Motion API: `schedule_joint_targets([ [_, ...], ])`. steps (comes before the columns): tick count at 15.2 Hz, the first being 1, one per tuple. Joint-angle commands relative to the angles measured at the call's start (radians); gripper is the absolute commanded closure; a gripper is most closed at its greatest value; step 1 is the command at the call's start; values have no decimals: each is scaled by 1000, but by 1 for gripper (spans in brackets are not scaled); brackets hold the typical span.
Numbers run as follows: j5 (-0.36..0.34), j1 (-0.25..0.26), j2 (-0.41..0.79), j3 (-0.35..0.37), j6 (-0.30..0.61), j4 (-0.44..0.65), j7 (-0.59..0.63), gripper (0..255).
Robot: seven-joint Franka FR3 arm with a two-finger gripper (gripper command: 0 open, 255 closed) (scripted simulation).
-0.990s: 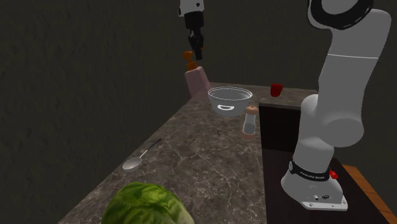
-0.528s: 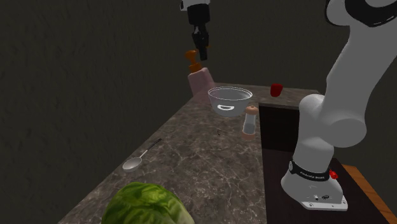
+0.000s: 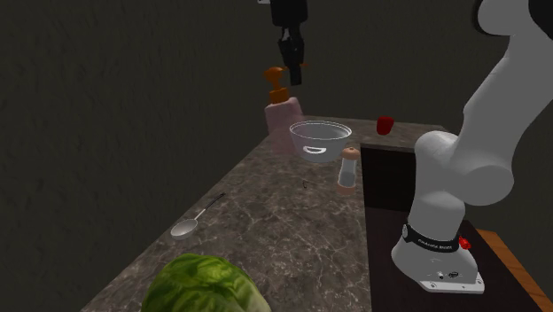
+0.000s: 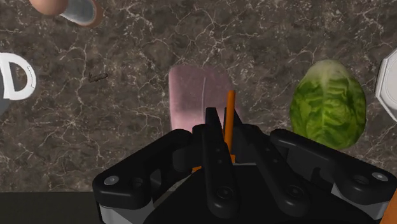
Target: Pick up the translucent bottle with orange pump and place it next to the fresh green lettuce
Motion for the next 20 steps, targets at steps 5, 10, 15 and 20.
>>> schedule_joint_targets([
  [5, 62, 47, -52, 102, -32, -16, 154, 255],
  [10, 118, 82, -75, 189, -50, -13, 281, 255],
  [15, 177, 118, -70, 286, -63, 21, 424, 255],
  [20, 182, 120, -103, 287, 4, -78, 413, 255],
])
